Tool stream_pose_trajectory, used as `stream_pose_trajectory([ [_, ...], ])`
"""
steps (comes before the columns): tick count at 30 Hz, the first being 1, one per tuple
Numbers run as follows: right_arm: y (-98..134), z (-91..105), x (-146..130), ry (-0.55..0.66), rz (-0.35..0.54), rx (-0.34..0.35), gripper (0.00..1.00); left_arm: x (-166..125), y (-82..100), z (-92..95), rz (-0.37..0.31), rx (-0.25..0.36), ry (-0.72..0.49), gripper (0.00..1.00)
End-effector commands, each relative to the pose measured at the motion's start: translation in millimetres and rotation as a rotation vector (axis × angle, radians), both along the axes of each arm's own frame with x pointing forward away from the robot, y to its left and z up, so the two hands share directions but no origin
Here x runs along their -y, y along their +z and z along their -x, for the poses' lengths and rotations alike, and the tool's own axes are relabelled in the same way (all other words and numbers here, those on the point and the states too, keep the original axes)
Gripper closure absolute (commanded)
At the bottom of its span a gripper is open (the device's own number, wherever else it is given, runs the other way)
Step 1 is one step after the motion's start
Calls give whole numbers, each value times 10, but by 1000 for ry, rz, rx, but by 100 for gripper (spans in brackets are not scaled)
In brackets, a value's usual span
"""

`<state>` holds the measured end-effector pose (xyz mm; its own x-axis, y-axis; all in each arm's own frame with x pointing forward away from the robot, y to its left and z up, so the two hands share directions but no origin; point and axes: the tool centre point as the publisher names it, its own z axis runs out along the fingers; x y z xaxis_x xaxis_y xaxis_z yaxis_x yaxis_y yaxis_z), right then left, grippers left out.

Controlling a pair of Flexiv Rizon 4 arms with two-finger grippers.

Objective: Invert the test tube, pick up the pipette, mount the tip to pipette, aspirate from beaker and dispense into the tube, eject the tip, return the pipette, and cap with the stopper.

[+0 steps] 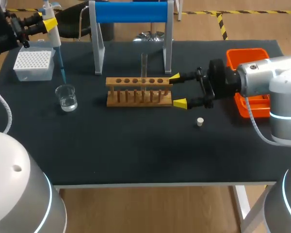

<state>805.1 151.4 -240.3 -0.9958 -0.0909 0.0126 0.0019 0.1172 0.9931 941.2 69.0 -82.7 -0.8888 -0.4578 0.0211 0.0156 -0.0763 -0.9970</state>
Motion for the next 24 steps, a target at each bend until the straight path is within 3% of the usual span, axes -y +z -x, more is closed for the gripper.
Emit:
stream_pose_trajectory([
  [1, 8, 7, 7, -1, 2, 0, 0, -2, -1, -1, 0, 1, -1, 100],
  [8, 8, 7, 7, -1, 2, 0, 0, -2, -1, -1, 0, 1, -1, 100],
  [24, -74, 51, -717, -110, 162, 31, 0, -2, -1, -1, 0, 1, -1, 100],
])
